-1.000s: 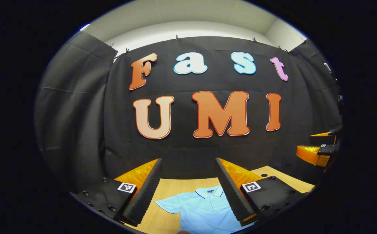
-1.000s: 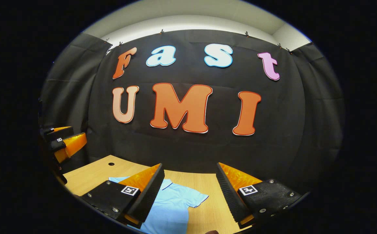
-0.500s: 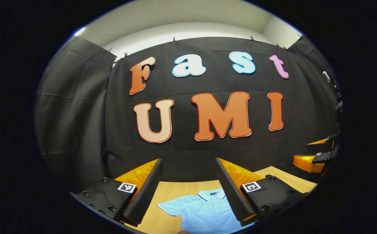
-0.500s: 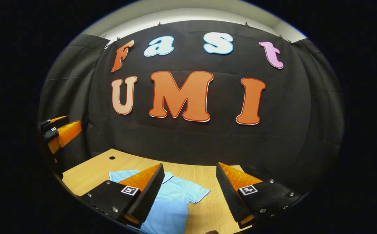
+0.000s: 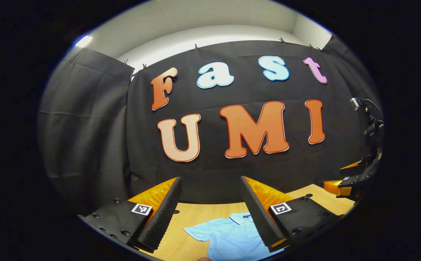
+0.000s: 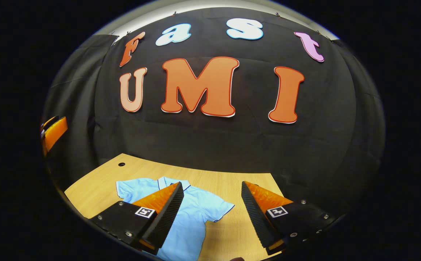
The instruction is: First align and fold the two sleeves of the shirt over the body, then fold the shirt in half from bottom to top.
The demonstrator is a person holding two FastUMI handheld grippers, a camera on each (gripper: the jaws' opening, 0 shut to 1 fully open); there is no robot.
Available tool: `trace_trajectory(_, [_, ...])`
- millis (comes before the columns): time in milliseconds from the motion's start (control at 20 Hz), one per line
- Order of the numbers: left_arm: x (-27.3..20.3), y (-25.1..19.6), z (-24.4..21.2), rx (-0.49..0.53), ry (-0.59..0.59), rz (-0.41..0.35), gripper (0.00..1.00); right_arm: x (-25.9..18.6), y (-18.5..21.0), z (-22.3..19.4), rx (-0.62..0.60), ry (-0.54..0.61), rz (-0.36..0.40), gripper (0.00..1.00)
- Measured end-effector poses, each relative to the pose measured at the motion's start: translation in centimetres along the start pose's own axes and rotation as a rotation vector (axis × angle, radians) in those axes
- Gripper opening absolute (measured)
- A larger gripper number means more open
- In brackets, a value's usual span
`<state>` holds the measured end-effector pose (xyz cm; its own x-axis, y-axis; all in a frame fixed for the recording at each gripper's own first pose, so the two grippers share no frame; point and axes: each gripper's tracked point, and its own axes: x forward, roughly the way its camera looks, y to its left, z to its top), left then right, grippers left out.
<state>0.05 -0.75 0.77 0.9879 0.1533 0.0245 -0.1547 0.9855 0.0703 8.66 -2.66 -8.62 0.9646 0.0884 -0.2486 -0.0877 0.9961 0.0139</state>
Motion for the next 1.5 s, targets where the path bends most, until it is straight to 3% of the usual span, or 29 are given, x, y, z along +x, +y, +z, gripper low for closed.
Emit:
trace_trajectory(400, [1.7,0.4,-0.7,0.06,0.028,0.011,1.0,6.1,-0.1,-4.0,0.016,0.185,-0.014,0.96])
trace_trajectory(850, [7.5,2.5,-7.2,0.009,0.179,0.033,1.0,13.5,-0.8,-10.4,0.071,0.458,-0.039,0.96])
trace_trajectory(1100, [9.8,4.0,-10.3,0.021,0.257,0.072,1.0,16.3,-2.0,-15.8,0.136,0.65,-0.046,0.96])
trace_trajectory(1350, [11.5,3.4,-11.9,0.025,0.296,0.055,1.0,18.4,-3.4,-19.3,0.154,0.763,-0.091,0.94])
trace_trajectory(1500, [11.6,3.1,-13.0,0.01,0.326,0.044,1.0,18.7,-2.5,-22.2,0.179,0.862,-0.072,0.93])
